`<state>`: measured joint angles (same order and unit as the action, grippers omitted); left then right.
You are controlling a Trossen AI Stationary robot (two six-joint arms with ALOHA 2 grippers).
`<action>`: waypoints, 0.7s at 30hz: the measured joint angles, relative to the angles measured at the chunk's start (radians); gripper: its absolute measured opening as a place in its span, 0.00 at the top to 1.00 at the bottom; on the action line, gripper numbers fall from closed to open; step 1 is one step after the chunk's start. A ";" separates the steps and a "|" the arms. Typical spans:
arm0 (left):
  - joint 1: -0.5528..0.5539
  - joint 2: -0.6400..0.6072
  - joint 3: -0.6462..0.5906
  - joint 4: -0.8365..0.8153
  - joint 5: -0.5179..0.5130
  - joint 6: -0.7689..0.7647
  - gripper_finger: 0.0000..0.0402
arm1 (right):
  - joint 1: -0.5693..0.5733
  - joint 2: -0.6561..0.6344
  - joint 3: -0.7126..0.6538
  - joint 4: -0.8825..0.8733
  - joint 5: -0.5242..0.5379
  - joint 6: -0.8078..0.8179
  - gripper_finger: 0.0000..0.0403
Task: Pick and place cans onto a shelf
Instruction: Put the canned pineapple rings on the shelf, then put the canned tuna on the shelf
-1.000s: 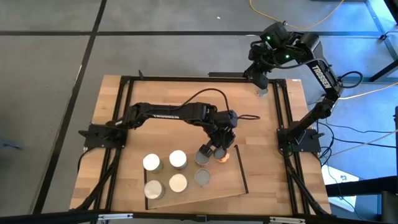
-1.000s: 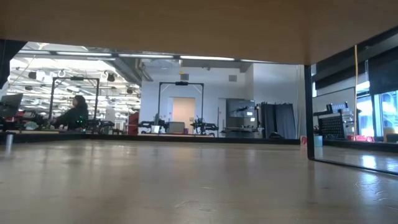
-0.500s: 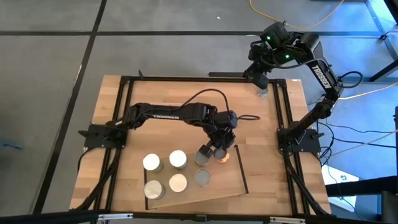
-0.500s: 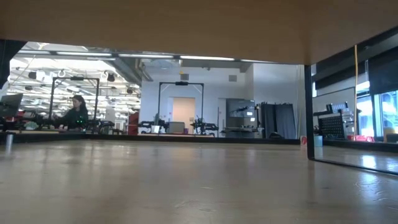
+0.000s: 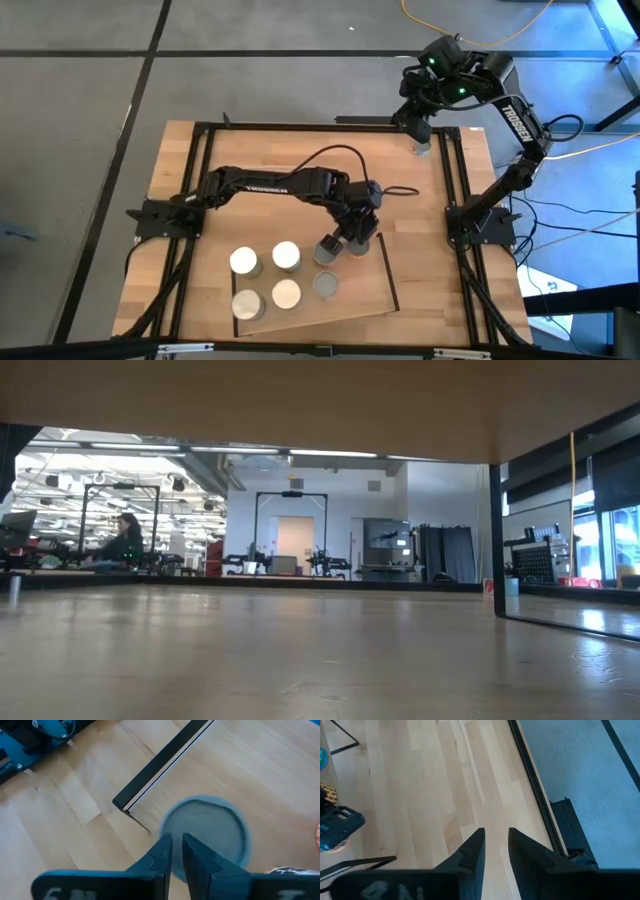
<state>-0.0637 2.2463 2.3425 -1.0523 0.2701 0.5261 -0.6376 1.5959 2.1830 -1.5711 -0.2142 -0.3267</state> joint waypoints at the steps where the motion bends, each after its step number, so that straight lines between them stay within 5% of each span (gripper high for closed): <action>1: -0.001 0.000 0.000 0.000 -0.002 0.000 0.90 | 0.000 0.000 0.000 0.000 0.000 0.000 0.78; 21: 0.008 -0.164 0.002 0.002 -0.310 -0.068 0.90 | -0.010 0.000 0.000 0.000 0.012 0.002 0.78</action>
<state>-0.0552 2.0827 2.3441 -1.0505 -0.0401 0.4577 -0.6475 1.5959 2.1830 -1.5708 -0.2020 -0.3246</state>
